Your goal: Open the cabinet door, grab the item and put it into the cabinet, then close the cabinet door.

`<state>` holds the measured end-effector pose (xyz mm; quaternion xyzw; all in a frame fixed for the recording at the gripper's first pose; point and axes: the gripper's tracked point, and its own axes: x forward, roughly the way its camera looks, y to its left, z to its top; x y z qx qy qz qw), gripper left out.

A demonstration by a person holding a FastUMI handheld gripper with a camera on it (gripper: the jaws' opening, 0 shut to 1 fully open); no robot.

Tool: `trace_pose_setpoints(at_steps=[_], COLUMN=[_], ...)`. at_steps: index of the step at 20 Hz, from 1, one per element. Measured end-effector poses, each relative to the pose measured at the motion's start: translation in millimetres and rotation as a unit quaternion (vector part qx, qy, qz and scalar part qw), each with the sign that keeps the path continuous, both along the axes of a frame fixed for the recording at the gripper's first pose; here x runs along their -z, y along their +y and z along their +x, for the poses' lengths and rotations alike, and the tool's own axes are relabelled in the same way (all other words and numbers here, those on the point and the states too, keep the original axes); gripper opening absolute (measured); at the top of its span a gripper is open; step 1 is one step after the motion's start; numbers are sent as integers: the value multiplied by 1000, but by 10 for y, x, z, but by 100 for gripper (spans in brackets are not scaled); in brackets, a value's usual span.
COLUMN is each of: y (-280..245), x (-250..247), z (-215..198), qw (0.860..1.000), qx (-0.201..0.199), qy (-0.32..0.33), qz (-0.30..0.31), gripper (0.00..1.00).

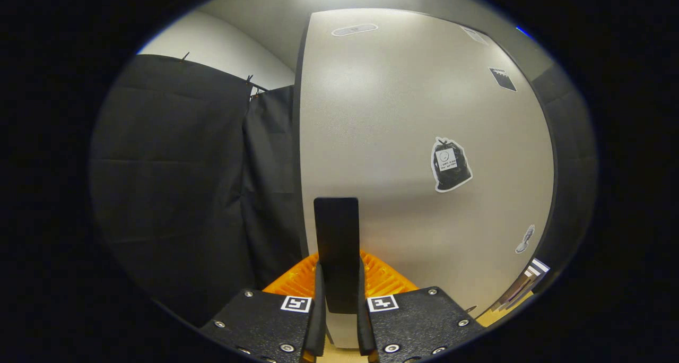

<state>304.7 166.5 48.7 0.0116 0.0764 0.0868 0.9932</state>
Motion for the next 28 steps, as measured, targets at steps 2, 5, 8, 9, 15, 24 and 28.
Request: trace_pose_setpoints(at_steps=[2,5,8,9,15,24,28], y=[-17,-38,-77,-88,-165,-369,-472], x=[12,15,39,41,43,2,-24], z=[-16,-56,-61,-62,-153,-458,-583], qw=[1000,1000,1000,1000,999,999,999], qx=[-7,-19,-26,-26,-29,-33,-29], qy=[0,2,8,8,13,11,19], qz=[3,8,12,10,16,19,10], gripper=[24,24,24,24,24,24,24])
